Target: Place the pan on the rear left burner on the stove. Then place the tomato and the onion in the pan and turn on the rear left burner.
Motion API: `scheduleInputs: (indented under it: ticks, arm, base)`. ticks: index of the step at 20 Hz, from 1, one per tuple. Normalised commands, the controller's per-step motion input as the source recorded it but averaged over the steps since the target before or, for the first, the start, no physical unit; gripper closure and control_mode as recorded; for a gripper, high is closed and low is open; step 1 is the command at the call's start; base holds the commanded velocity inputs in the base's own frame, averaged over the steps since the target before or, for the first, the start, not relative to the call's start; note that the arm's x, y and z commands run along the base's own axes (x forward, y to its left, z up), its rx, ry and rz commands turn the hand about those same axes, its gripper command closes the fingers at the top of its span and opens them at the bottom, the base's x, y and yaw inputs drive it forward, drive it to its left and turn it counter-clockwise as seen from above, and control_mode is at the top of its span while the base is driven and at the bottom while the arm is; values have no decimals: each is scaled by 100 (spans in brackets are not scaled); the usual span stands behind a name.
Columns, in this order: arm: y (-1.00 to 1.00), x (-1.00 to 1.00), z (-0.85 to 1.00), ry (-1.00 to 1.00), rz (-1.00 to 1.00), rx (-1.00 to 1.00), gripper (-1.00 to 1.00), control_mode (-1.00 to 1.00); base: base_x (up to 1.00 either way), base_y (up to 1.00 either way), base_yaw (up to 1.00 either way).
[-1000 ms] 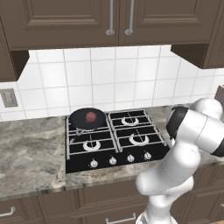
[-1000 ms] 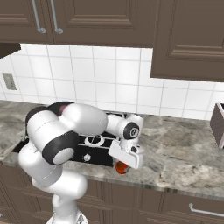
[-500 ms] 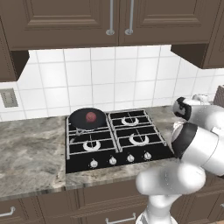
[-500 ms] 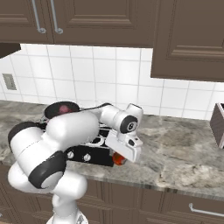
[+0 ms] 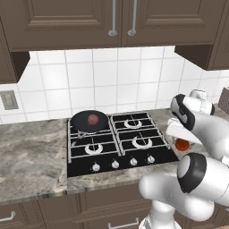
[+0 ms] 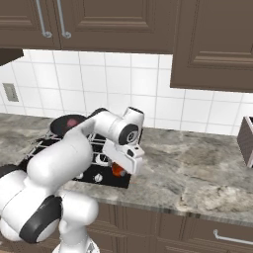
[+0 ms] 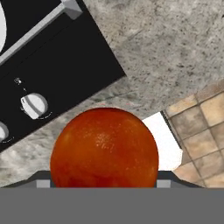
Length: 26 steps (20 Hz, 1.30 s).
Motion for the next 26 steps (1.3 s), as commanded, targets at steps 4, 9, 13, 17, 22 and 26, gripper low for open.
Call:
scheduleInputs:
  ticks: [4, 9, 13, 17, 22, 26]
  arm:
    - [59, 8, 37, -12, -1, 0, 100, -100]
    - [53, 17, 26, -14, -1, 0, 100, -100]
    - [47, 29, 13, -14, 0, 0, 100, -100]
    - [33, 24, 15, -14, 0, 0, 100, -100]
    - [36, 32, 22, -10, 0, 0, 100, -100]
    - [51, 40, 23, -4, 0, 0, 100, -100]
  base:
    - [0, 0, 0]
    - [0, 0, 0]
    - [0, 0, 0]
    - [0, 0, 0]
    - [0, 0, 0]
    - [0, 0, 0]
